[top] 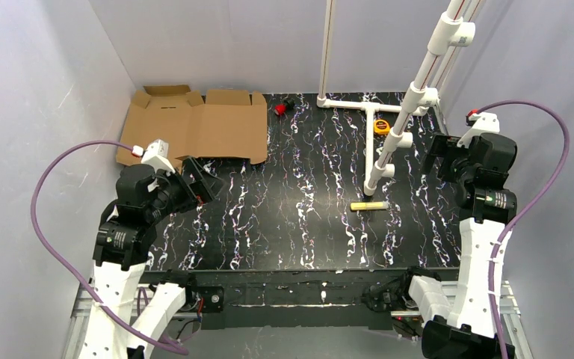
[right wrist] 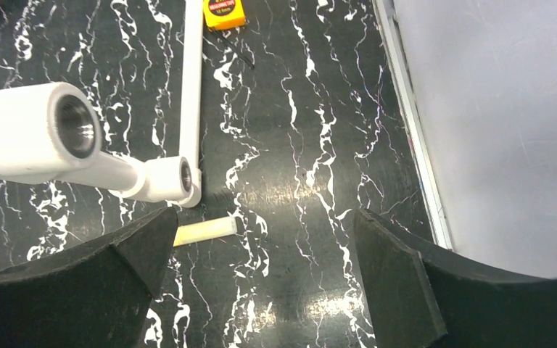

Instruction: Fold the paper box

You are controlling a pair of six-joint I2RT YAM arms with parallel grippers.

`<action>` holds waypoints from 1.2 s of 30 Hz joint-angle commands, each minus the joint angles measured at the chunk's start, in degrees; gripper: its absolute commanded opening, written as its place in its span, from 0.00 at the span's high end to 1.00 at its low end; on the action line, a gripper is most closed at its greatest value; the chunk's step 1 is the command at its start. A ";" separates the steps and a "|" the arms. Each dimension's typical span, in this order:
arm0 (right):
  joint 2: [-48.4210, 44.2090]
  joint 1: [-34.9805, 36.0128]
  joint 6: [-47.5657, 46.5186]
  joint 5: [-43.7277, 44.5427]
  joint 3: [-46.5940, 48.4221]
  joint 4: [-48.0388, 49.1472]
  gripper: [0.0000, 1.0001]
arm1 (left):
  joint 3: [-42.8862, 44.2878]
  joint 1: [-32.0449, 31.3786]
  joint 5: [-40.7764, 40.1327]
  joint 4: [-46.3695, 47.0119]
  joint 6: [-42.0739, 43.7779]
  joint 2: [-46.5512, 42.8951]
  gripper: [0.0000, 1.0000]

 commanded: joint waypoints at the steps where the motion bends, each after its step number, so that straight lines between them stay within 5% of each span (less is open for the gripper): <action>1: 0.13 0.07 1.51 -1.89 3.88 -1.17 0.00 | 0.09 -0.39 6.31 -0.08 0.35 0.86 0.00; 9: 2.72 0.07 -5.85 -5.75 6.34 -4.22 0.00 | -2.14 -3.12 9.59 0.66 7.33 0.80 0.01; 13: 1.59 -0.55 -18.71 -11.89 6.78 -9.92 0.00 | -1.25 -4.63 8.22 -1.18 11.05 1.51 0.01; 18: -0.78 -3.11 -36.98 -34.28 6.70 -23.63 0.00 | 0.53 -7.55 5.93 -3.44 14.20 3.75 0.01; 22: -1.45 -3.46 -62.23 -54.37 4.45 -41.19 0.00 | 1.49 -9.13 12.04 -3.35 14.65 5.19 0.01; 30: 1.93 0.26 -70.46 -62.49 0.93 -41.36 0.00 | -3.11 -9.16 10.09 -0.82 12.91 2.93 0.01; 36: 4.51 17.55 -58.53 -53.33 -1.61 -24.32 0.00 | -4.17 -9.20 -3.59 -1.17 14.62 7.74 0.01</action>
